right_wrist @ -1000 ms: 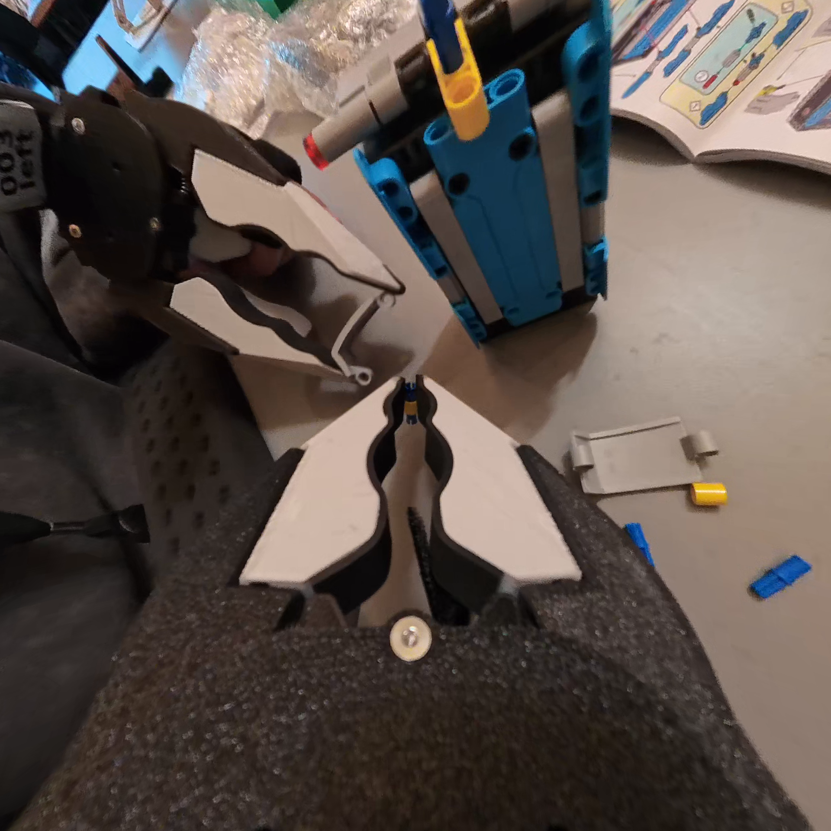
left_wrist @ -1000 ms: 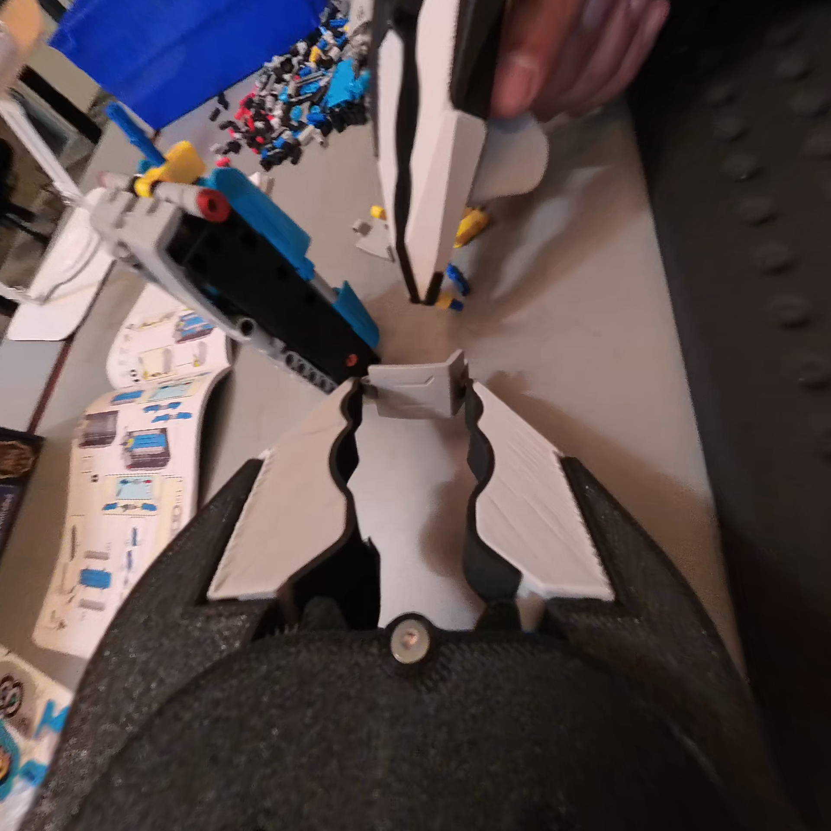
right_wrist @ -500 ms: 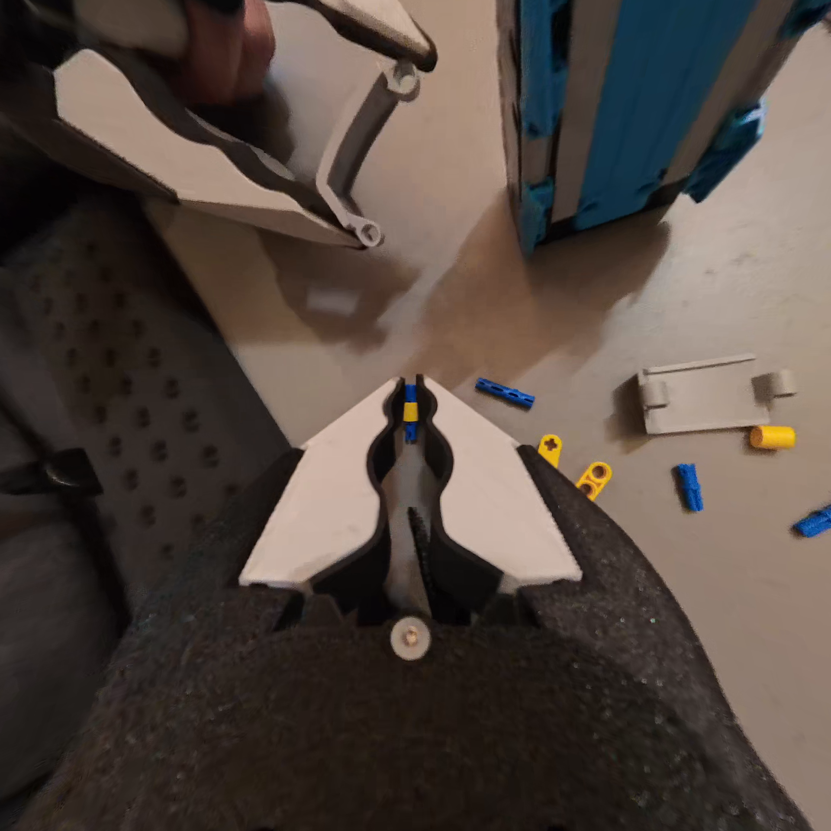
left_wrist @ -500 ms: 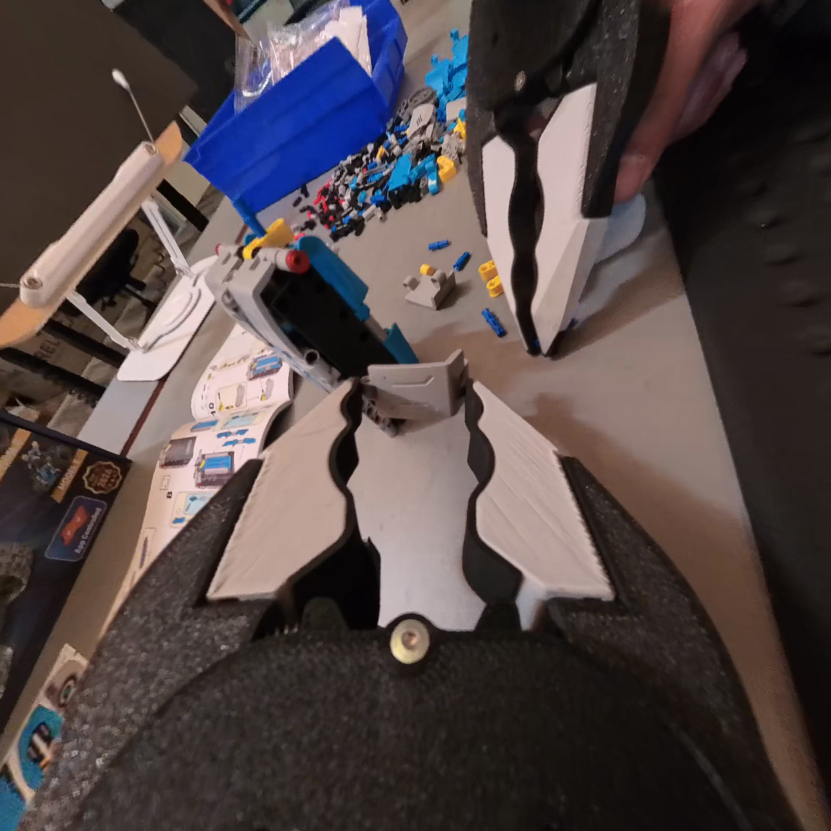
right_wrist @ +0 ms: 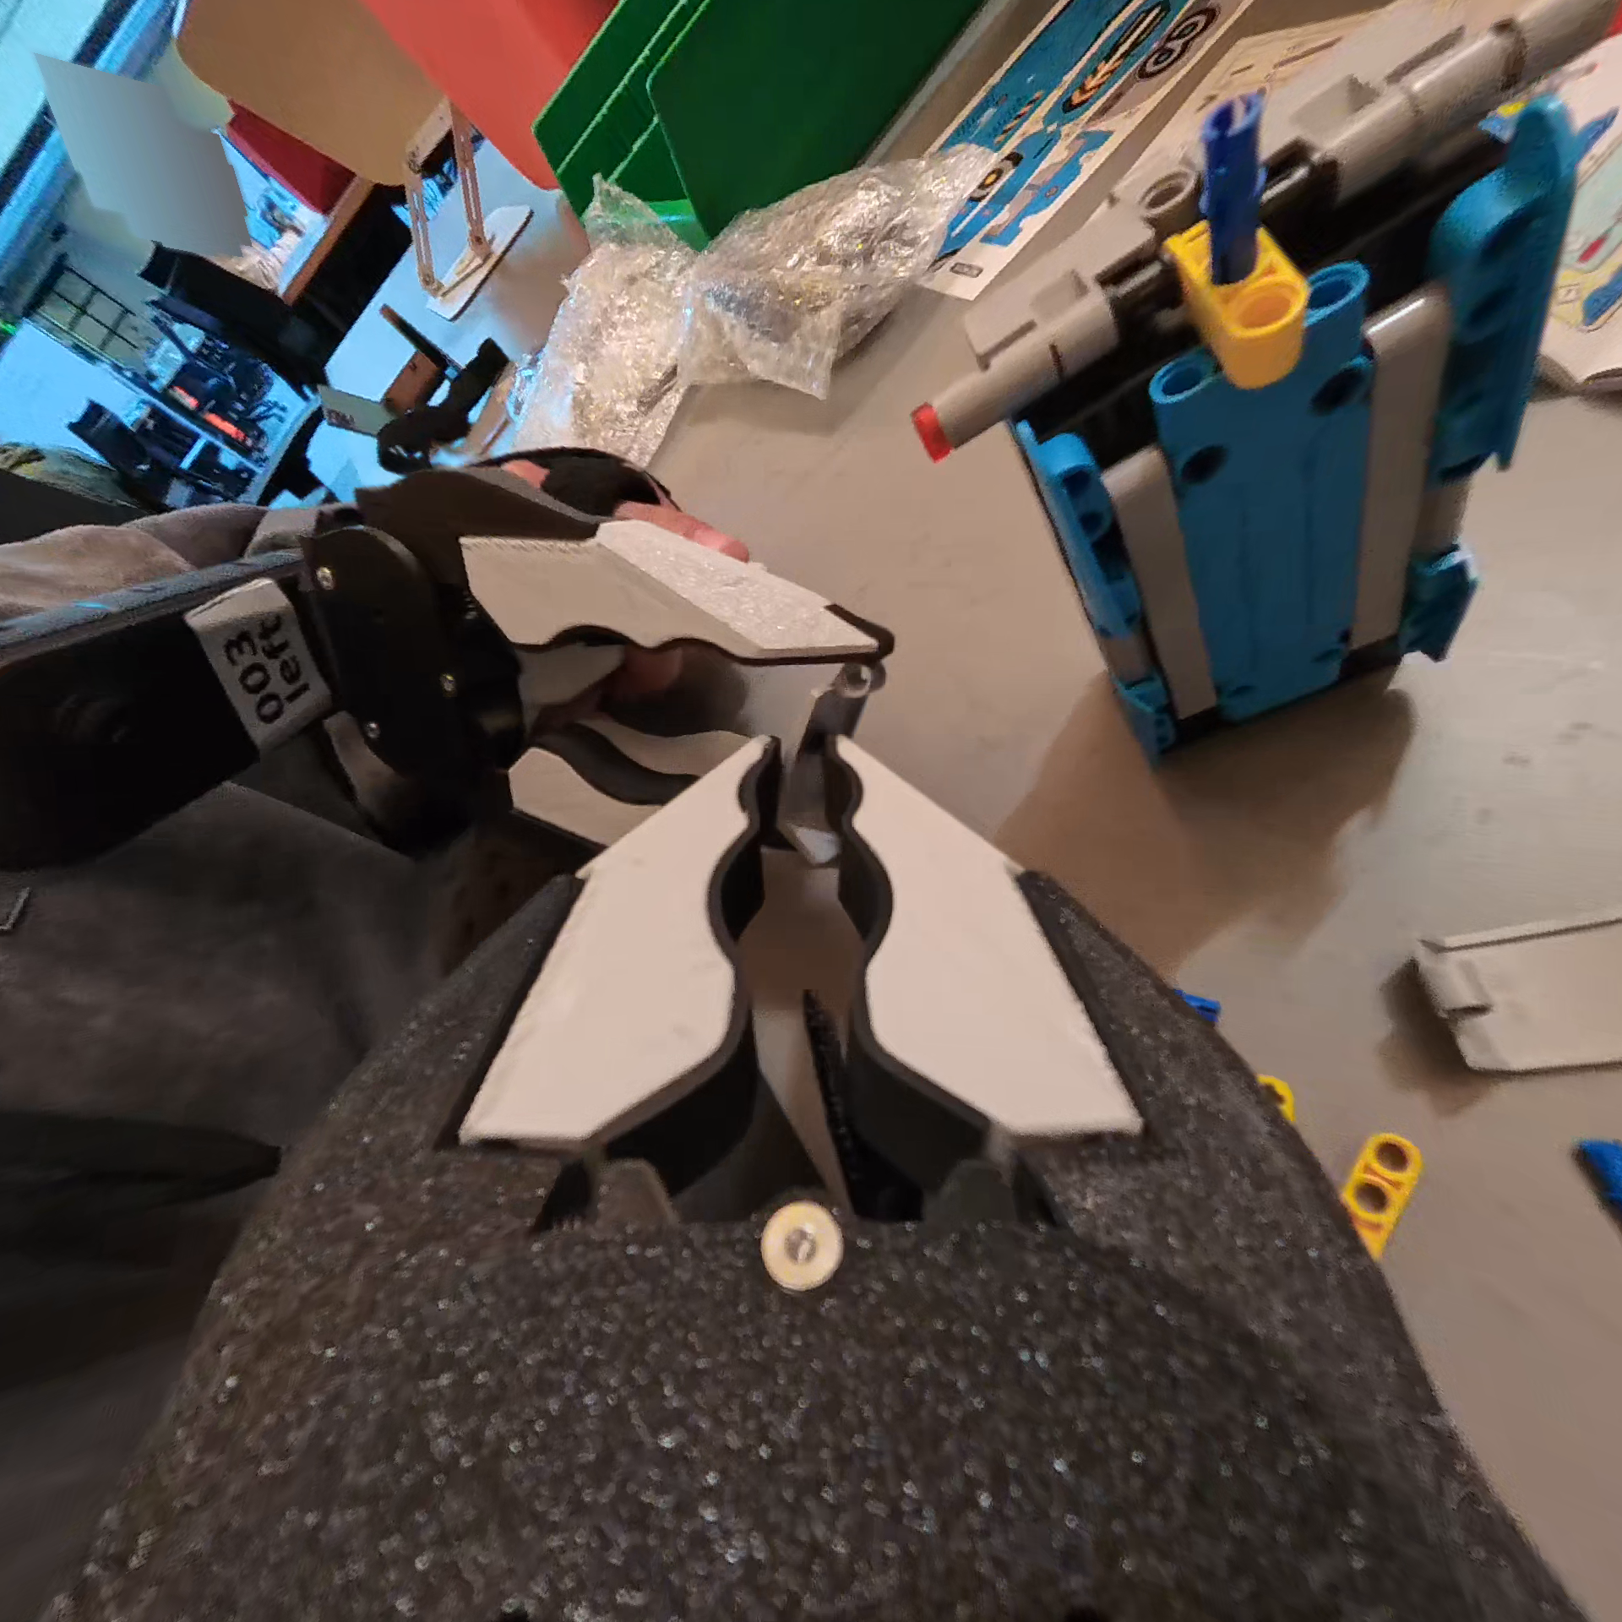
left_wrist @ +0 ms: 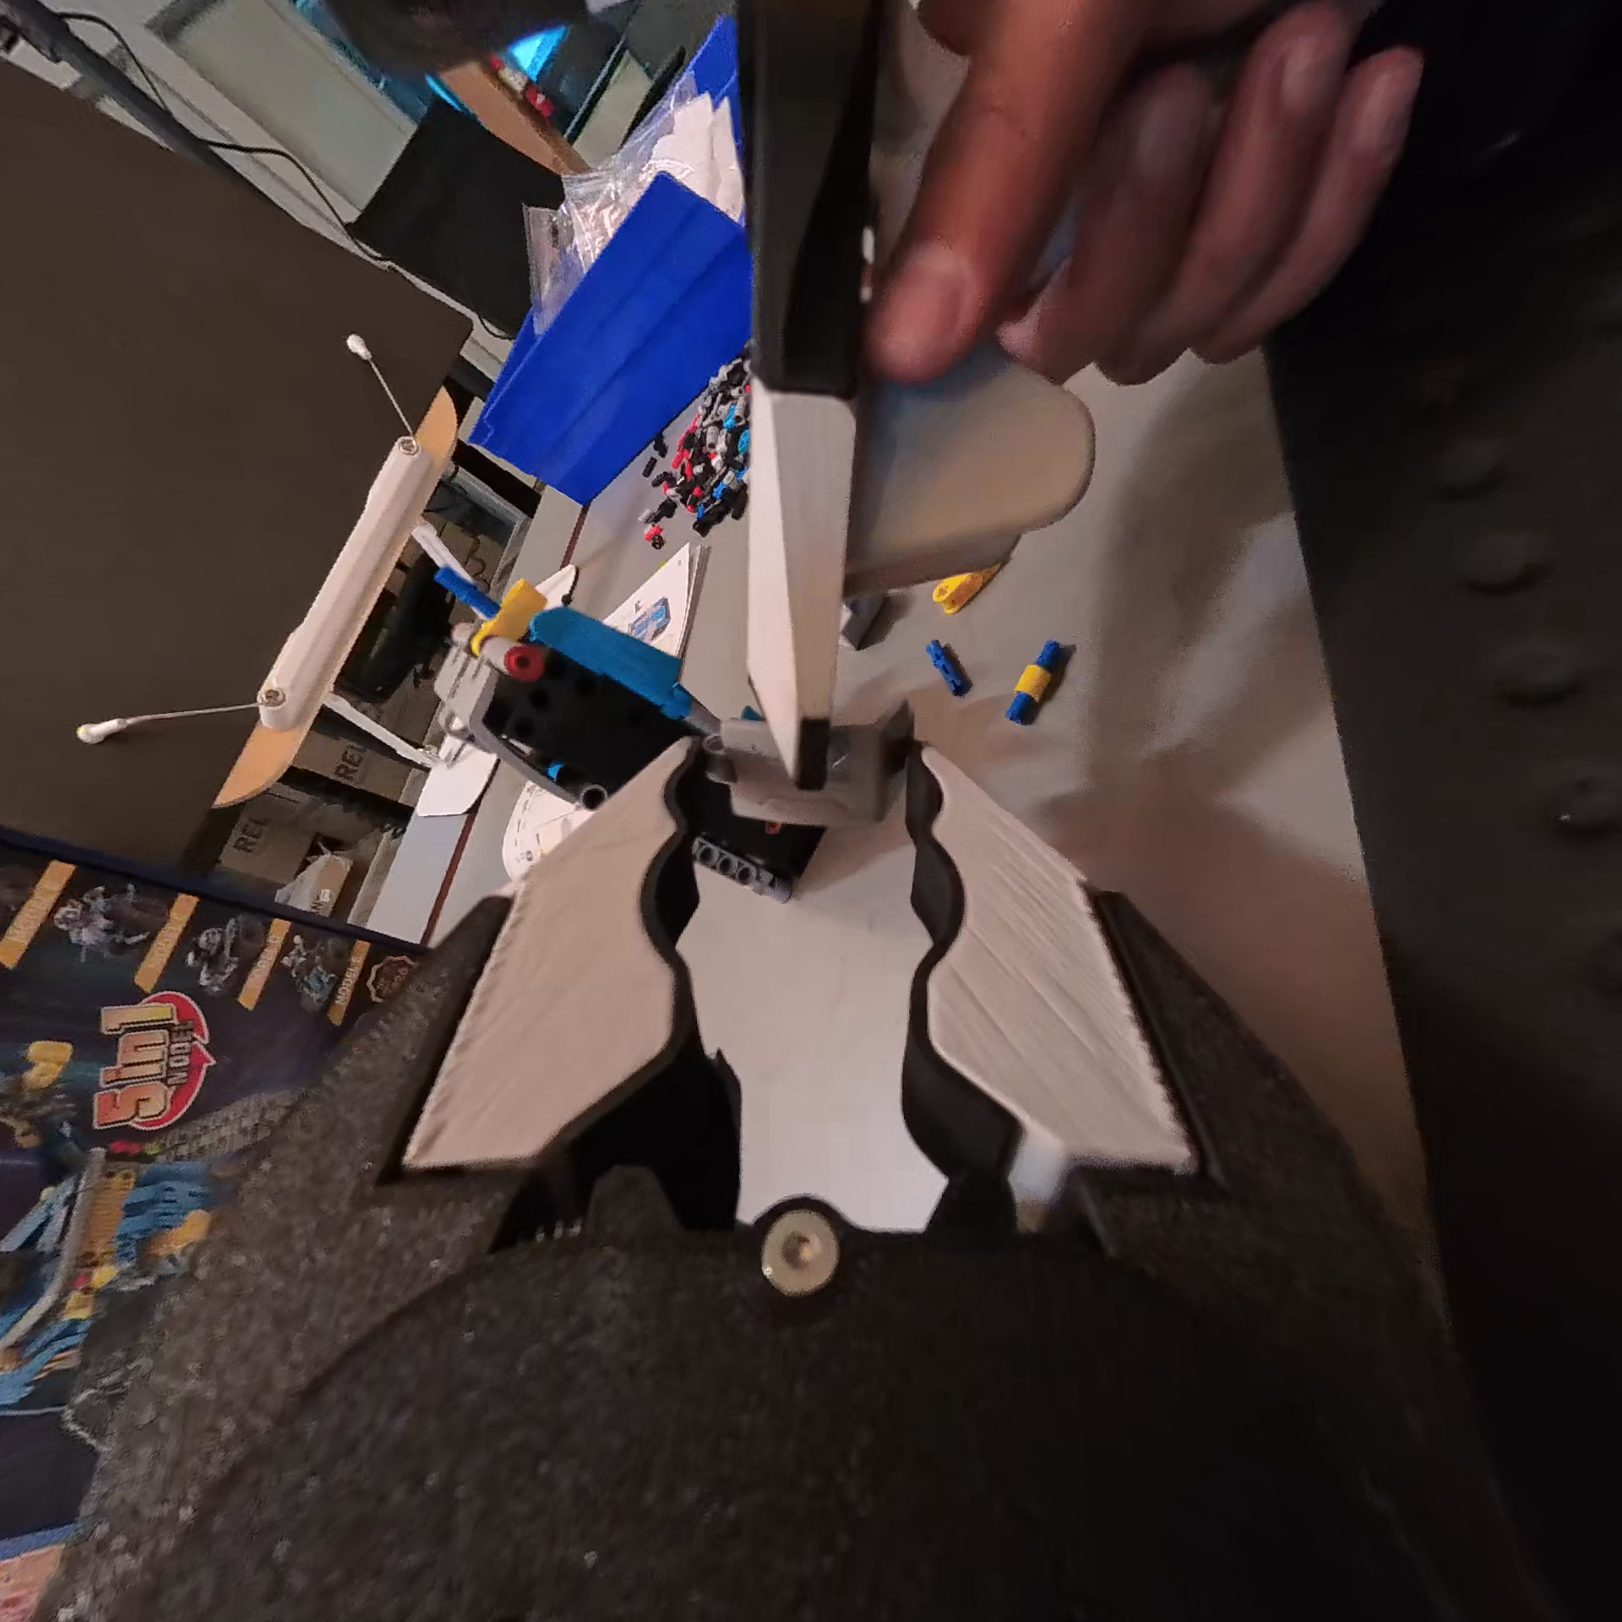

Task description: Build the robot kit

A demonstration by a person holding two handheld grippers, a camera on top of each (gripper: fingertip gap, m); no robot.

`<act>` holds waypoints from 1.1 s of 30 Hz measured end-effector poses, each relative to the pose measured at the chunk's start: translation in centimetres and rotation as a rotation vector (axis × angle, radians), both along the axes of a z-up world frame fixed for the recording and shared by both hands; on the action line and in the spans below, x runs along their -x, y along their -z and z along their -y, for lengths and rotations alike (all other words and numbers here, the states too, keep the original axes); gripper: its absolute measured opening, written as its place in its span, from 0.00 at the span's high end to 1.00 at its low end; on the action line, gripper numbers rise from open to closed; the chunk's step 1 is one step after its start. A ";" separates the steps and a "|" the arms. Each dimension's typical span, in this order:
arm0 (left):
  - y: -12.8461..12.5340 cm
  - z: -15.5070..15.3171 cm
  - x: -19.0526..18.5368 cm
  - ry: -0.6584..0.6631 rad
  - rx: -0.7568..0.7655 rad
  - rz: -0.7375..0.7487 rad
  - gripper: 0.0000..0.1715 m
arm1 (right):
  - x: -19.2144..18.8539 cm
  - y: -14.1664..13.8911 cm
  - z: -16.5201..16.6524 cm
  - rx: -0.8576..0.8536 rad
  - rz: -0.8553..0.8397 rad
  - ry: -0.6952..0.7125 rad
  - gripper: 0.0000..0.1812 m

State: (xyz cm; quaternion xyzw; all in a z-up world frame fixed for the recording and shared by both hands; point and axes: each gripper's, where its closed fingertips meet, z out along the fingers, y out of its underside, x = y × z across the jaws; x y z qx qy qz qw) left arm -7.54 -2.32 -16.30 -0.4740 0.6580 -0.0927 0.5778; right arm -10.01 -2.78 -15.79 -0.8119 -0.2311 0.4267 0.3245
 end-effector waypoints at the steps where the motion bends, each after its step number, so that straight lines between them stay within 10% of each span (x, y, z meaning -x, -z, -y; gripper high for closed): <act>1: -0.2 0.0 0.0 0.000 0.024 0.023 0.72 | -0.3 0.1 -0.2 -0.025 0.030 0.014 0.98; 11: -6.9 1.9 1.3 0.417 1.366 0.481 0.77 | 0.1 -4.8 1.8 -0.083 -0.277 -0.136 0.99; 16: -6.8 2.3 1.2 0.443 1.437 0.485 0.96 | 0.7 -4.8 2.3 -0.112 -0.255 -0.162 0.99; 29: -6.7 2.0 1.5 0.451 1.421 0.499 0.97 | 0.4 -4.2 2.3 -0.102 -0.228 -0.179 0.98; 33: -5.2 1.6 1.3 0.372 1.245 0.423 0.97 | -3.2 -0.2 1.5 -0.191 0.201 -0.197 0.91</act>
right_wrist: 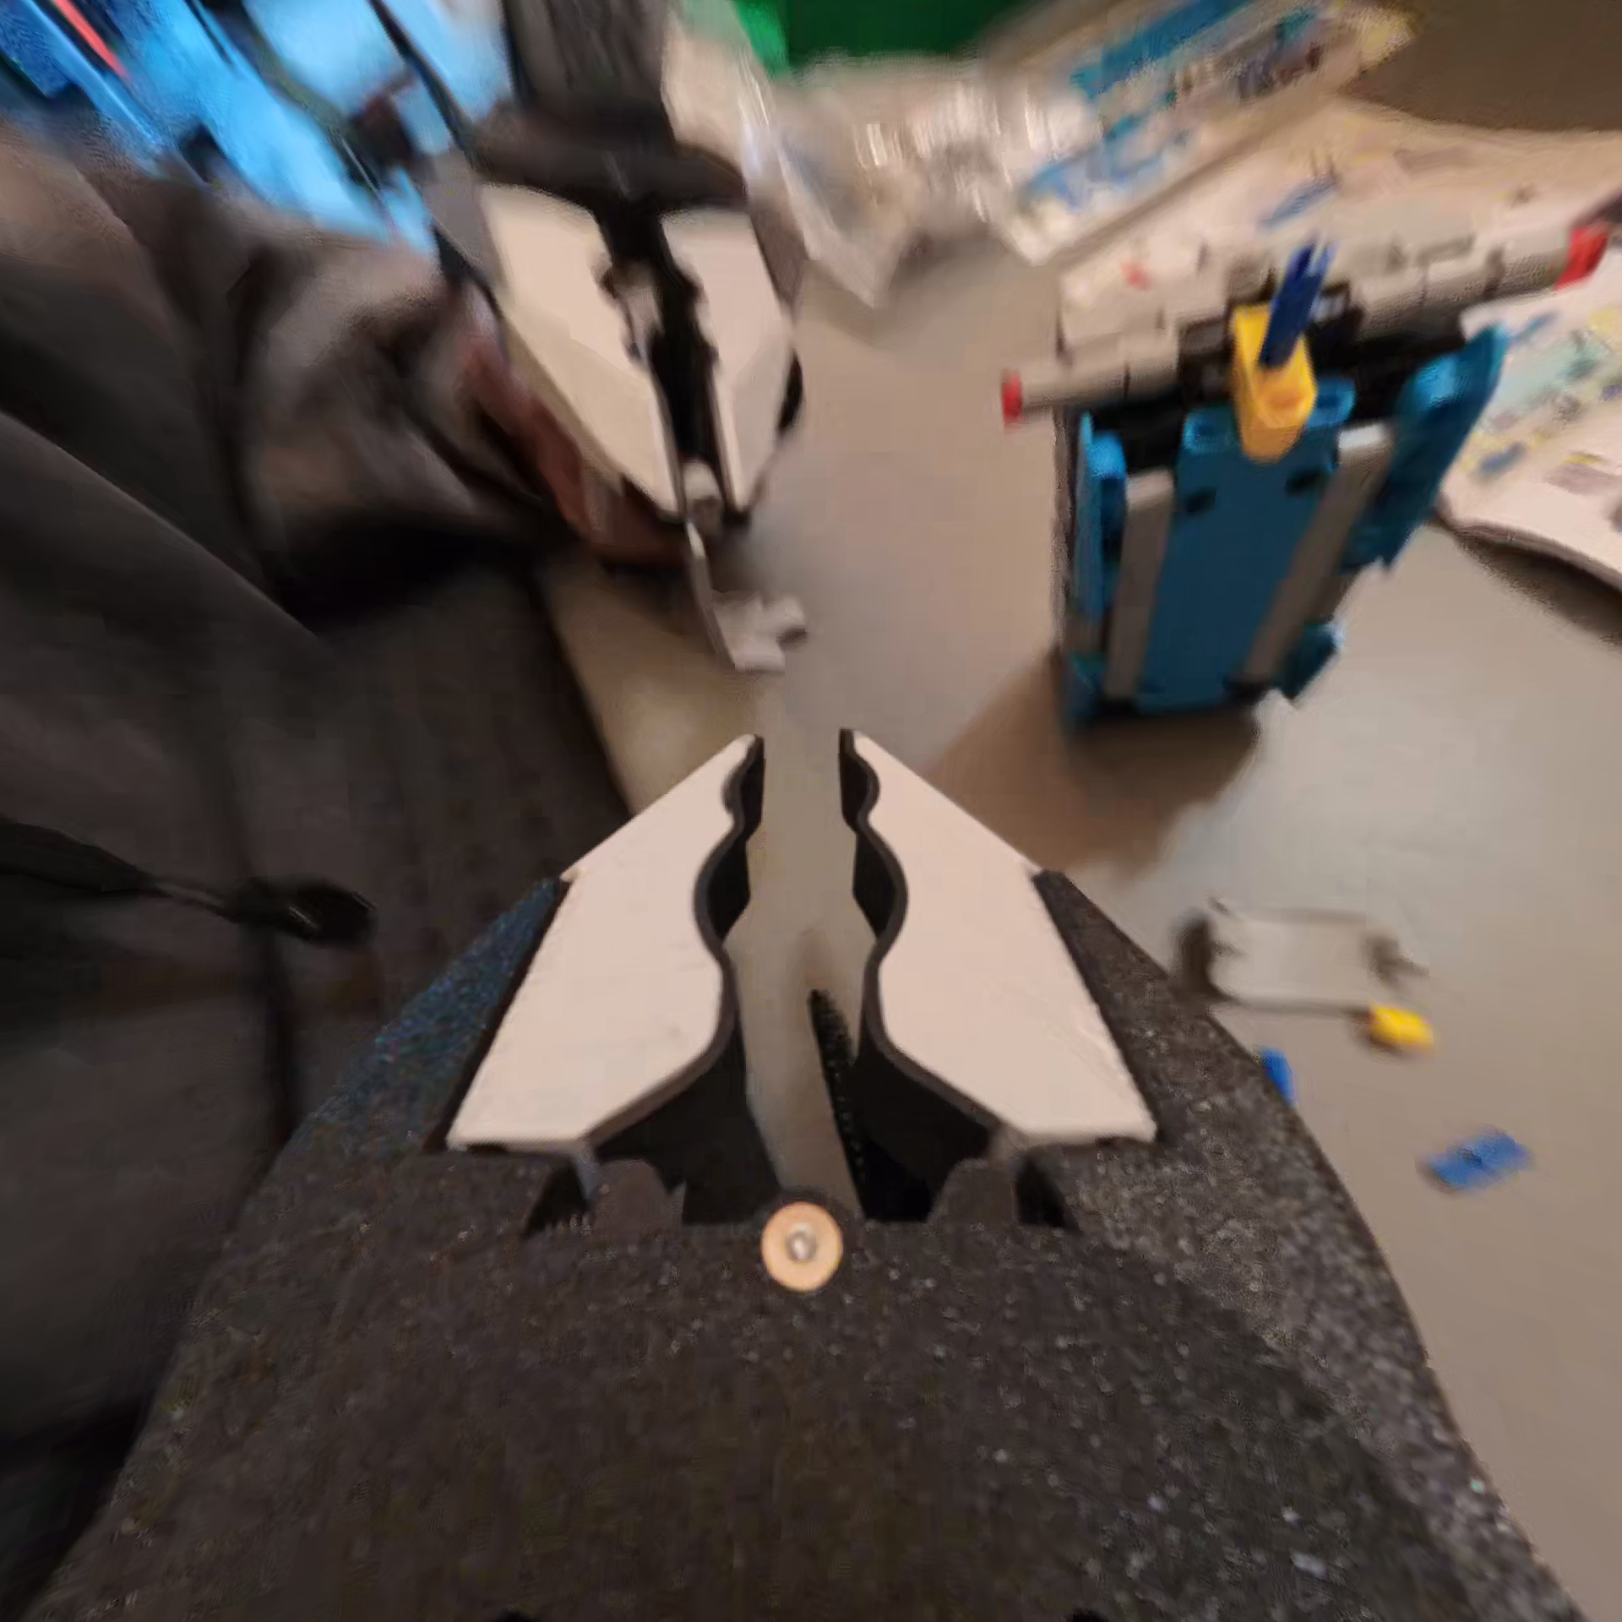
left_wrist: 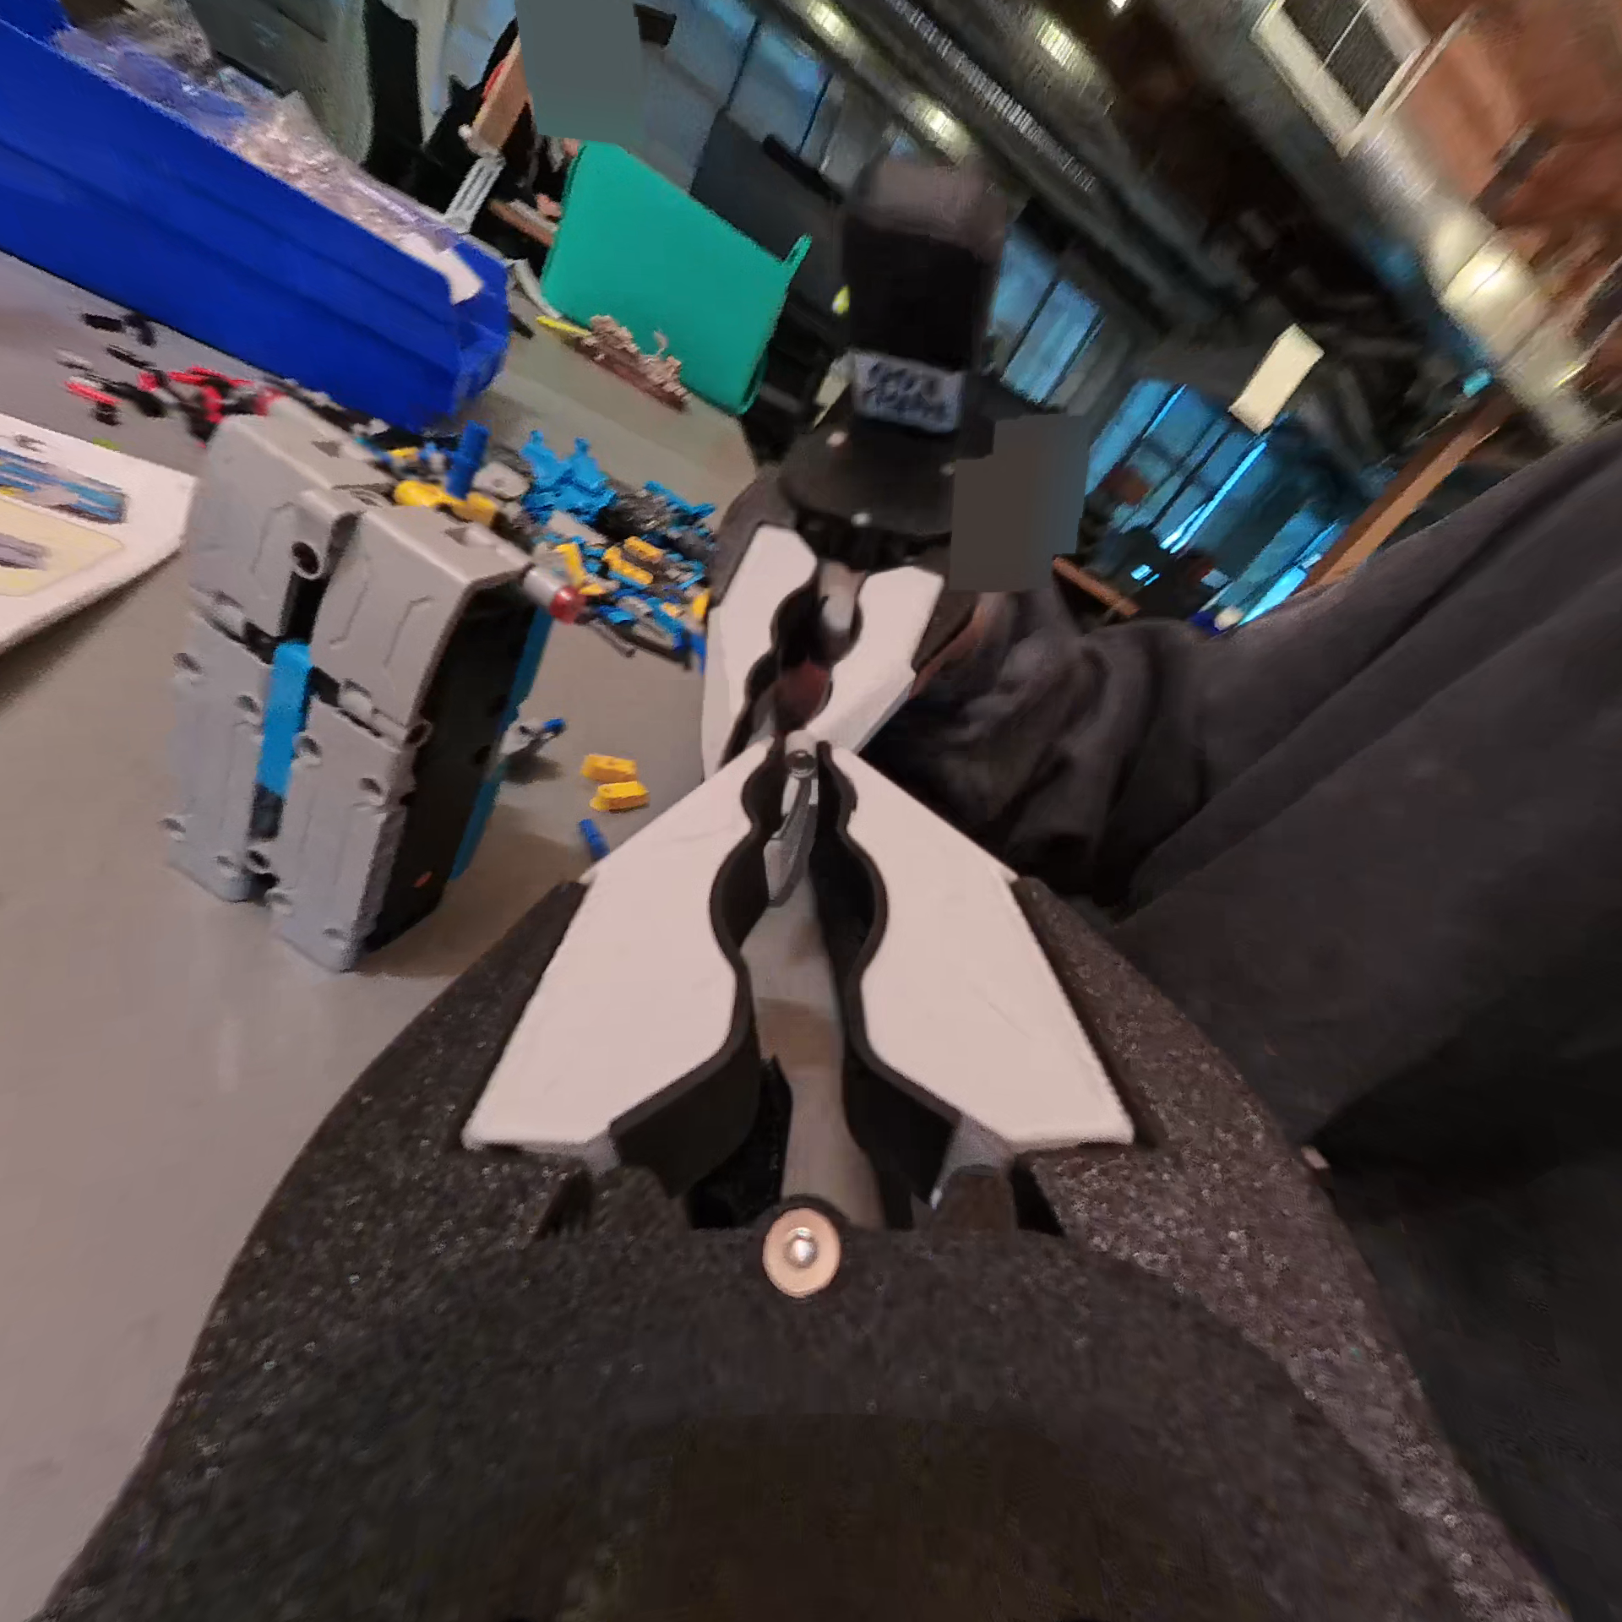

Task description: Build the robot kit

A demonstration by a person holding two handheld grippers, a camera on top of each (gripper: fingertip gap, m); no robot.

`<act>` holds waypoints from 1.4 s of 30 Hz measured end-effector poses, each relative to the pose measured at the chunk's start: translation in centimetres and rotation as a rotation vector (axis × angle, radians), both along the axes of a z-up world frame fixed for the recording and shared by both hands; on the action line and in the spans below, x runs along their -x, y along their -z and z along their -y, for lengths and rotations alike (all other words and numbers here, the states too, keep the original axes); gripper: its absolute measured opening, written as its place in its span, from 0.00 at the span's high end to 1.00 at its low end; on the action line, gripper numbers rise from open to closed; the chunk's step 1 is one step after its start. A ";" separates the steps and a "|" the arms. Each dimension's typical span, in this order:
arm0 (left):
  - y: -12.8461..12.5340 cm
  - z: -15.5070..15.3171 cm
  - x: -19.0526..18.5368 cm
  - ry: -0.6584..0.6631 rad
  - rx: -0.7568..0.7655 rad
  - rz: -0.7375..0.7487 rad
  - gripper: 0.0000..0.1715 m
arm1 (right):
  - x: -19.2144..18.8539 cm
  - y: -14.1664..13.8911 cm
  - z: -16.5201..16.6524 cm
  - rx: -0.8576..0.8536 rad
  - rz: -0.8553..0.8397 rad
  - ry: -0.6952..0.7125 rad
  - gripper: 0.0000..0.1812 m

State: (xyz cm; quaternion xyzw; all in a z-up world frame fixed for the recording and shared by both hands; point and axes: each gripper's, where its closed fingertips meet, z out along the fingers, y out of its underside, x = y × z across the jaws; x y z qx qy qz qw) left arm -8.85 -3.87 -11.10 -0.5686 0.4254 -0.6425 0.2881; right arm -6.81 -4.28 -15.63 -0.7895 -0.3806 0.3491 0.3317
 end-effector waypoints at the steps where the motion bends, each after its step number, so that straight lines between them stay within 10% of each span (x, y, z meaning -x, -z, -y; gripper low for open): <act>1: 0.6 -0.1 -0.1 -0.013 -0.040 -0.033 0.96 | -0.9 1.3 0.2 -0.020 0.129 -0.019 0.89; 6: 1.8 -0.1 -0.6 -0.046 -0.117 -0.100 0.96 | -2.6 5.0 0.5 -0.026 0.569 -0.090 0.89; 14: 2.5 -0.2 -0.6 -0.065 -0.181 -0.151 0.96 | -2.7 6.9 -0.1 0.071 0.761 -0.115 0.88; 22: 3.3 -1.5 -0.5 -0.144 -0.214 -0.215 0.96 | -1.9 6.2 -0.1 0.033 0.622 -0.145 0.96; 32: 2.9 -1.9 -0.4 -0.167 -0.222 -0.193 0.96 | 2.0 -1.4 -2.2 0.006 -0.189 0.067 0.96; 42: 2.9 -2.2 -0.4 -0.195 -0.254 -0.197 0.96 | 2.1 -0.8 -2.4 -0.020 -0.151 0.073 0.96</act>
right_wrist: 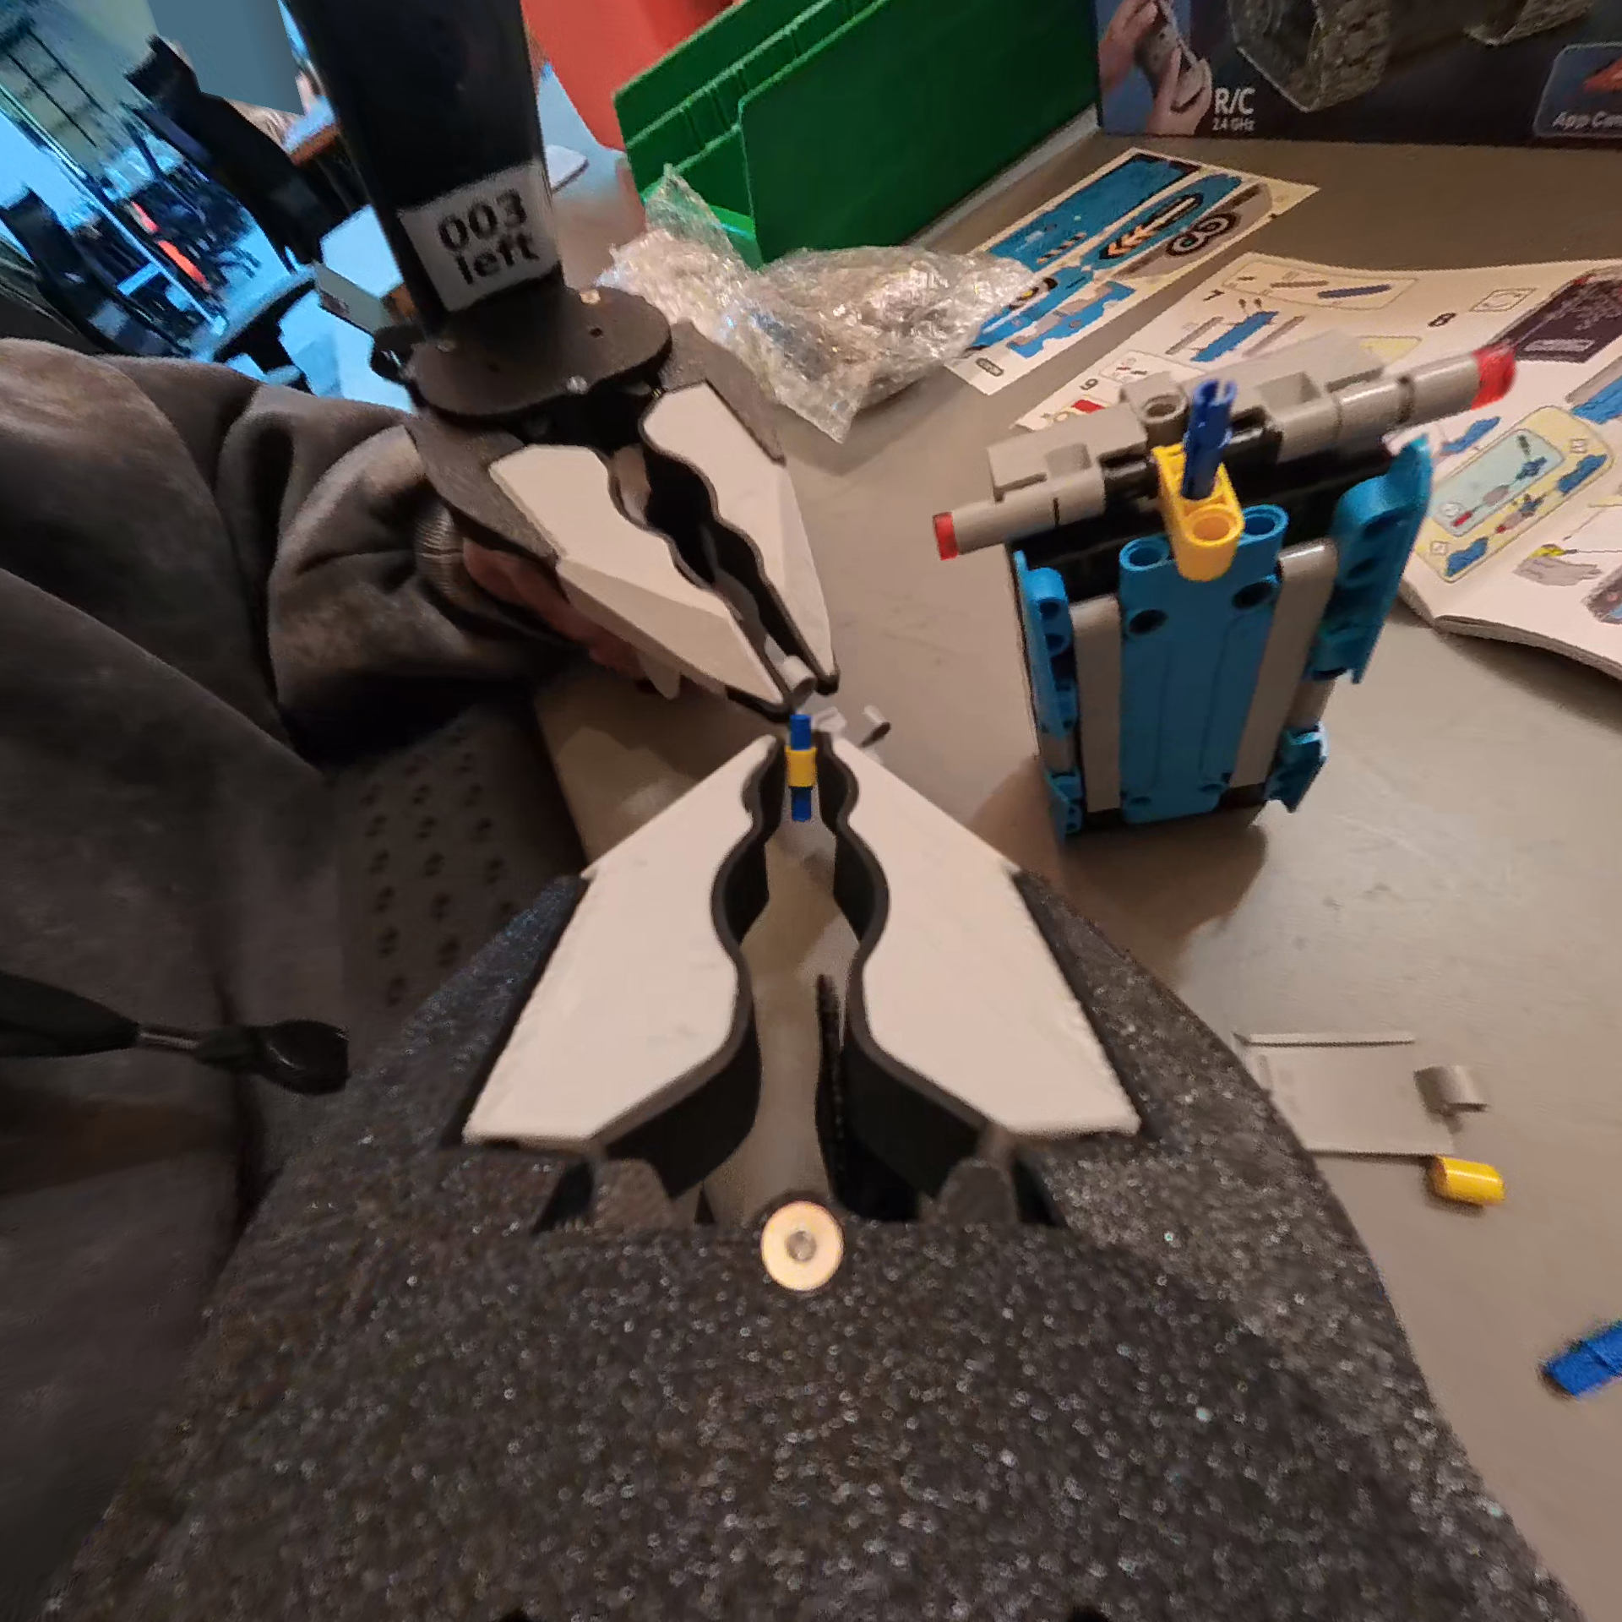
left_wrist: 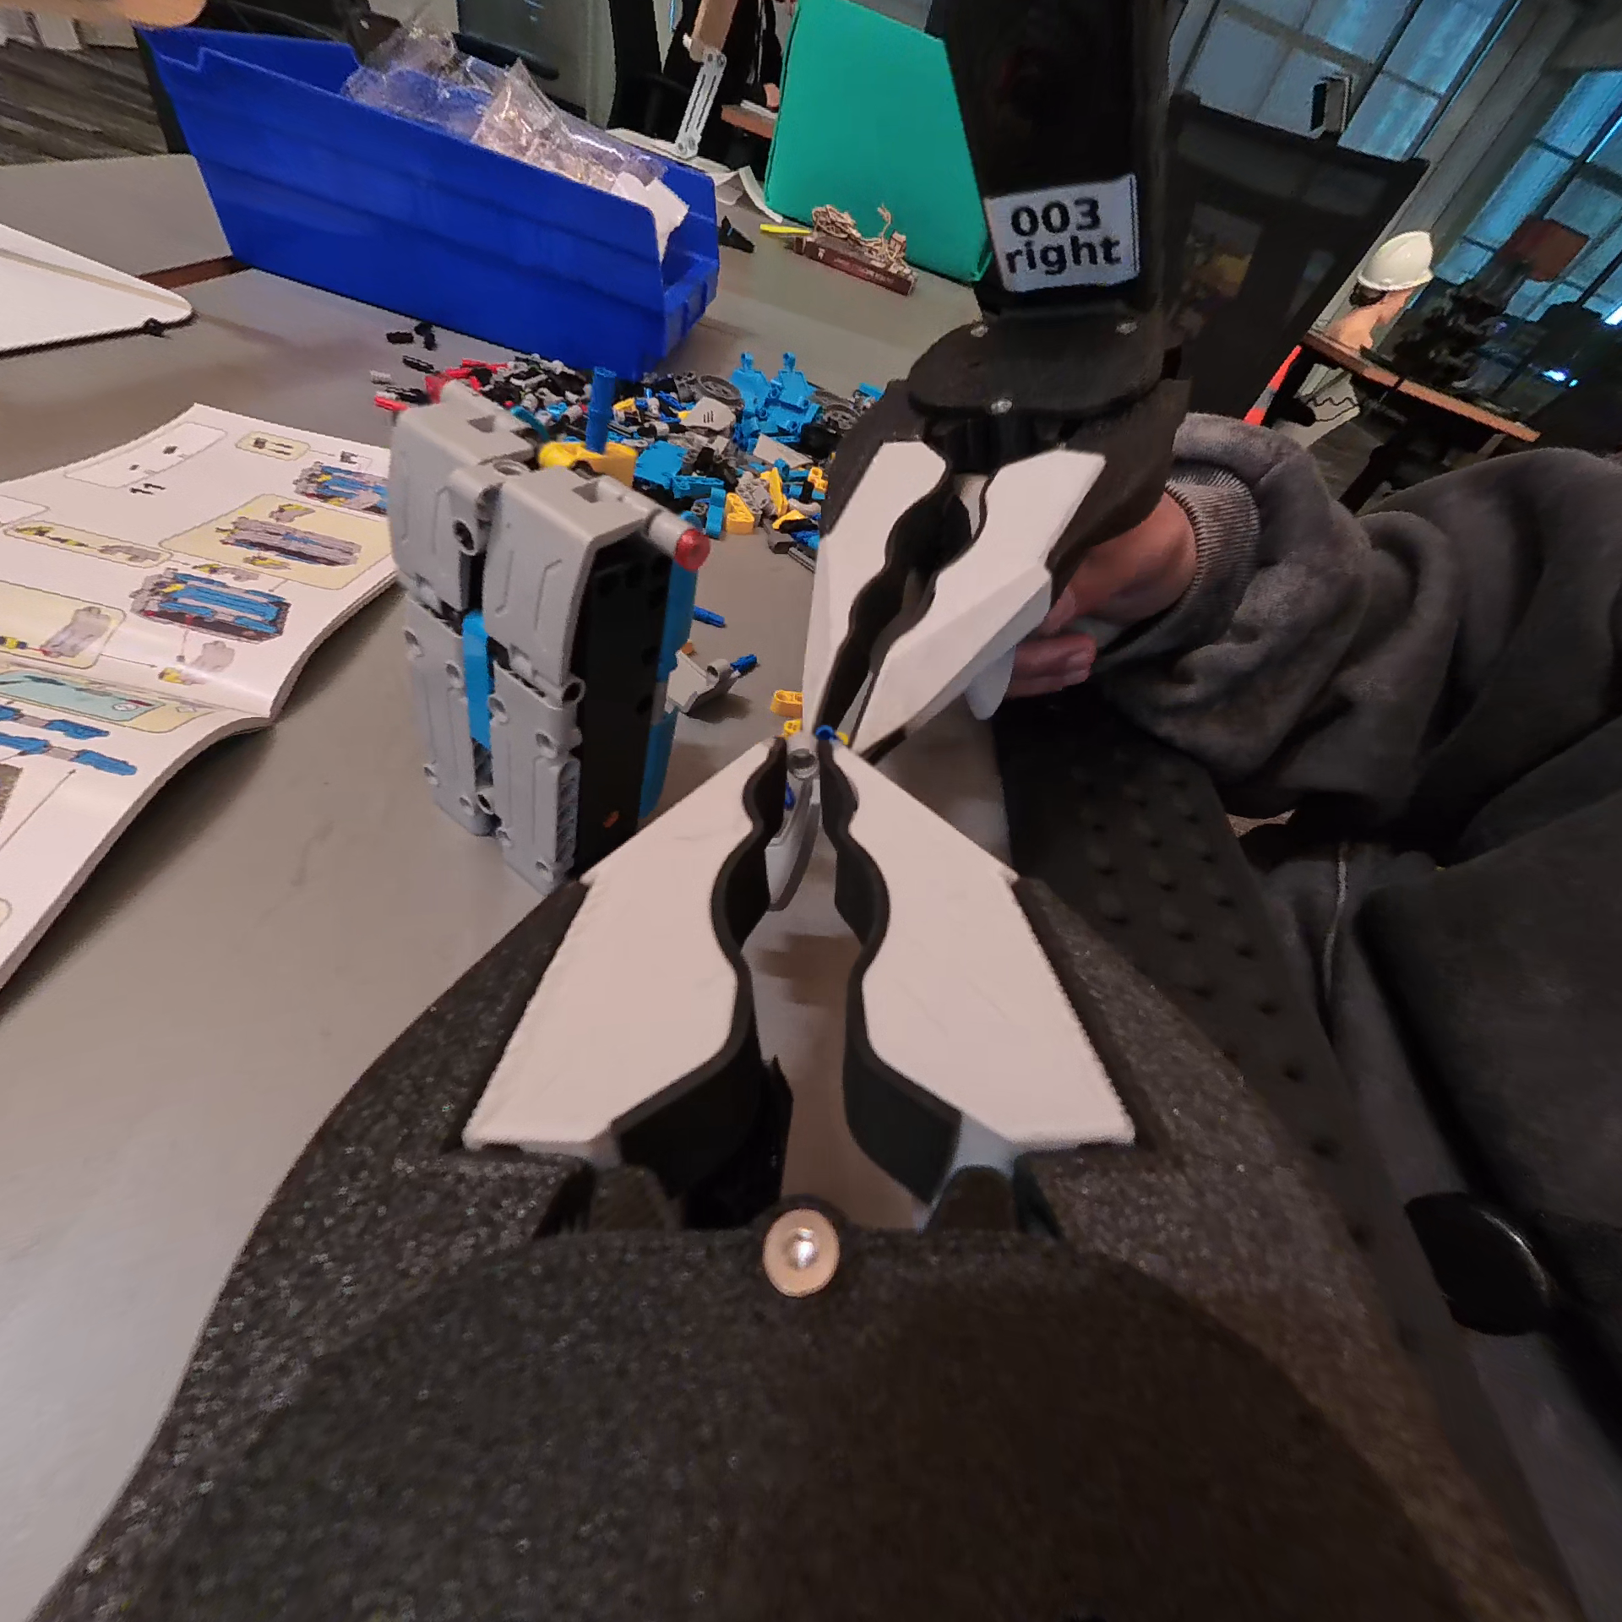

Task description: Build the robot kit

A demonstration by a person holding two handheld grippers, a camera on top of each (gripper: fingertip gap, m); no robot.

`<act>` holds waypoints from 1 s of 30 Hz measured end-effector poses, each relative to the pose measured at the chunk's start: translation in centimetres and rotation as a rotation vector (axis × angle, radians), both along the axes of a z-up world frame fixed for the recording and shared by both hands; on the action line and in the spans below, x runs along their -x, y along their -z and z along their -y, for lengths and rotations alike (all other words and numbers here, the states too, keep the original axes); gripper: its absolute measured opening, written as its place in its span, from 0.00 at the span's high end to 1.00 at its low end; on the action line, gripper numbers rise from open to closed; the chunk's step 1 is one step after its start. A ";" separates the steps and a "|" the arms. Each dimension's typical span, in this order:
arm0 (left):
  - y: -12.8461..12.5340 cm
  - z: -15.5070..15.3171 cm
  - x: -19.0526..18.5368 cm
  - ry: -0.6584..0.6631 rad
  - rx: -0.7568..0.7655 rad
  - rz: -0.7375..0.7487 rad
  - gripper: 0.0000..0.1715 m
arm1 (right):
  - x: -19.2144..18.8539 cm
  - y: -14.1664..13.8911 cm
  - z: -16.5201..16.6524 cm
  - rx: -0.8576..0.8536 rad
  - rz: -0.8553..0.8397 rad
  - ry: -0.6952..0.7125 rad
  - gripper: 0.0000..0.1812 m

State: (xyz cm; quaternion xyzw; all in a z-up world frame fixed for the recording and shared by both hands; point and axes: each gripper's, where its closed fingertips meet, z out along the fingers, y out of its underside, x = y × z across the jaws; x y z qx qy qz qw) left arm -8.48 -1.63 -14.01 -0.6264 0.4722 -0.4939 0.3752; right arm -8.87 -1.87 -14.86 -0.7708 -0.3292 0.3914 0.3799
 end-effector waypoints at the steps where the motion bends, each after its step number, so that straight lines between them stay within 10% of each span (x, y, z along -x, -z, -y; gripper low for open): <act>1: 0.1 -0.1 0.0 -0.001 0.004 -0.004 0.96 | 0.0 0.2 0.0 -0.003 0.012 -0.001 0.96; 16: 0.8 -0.1 -0.2 -0.016 -0.112 -0.061 0.96 | 0.8 1.2 0.0 0.067 -0.001 0.014 0.96; 30: 0.1 1.0 -0.4 0.005 -0.225 -0.040 0.96 | -0.1 -3.3 -1.4 0.135 -0.375 0.101 0.96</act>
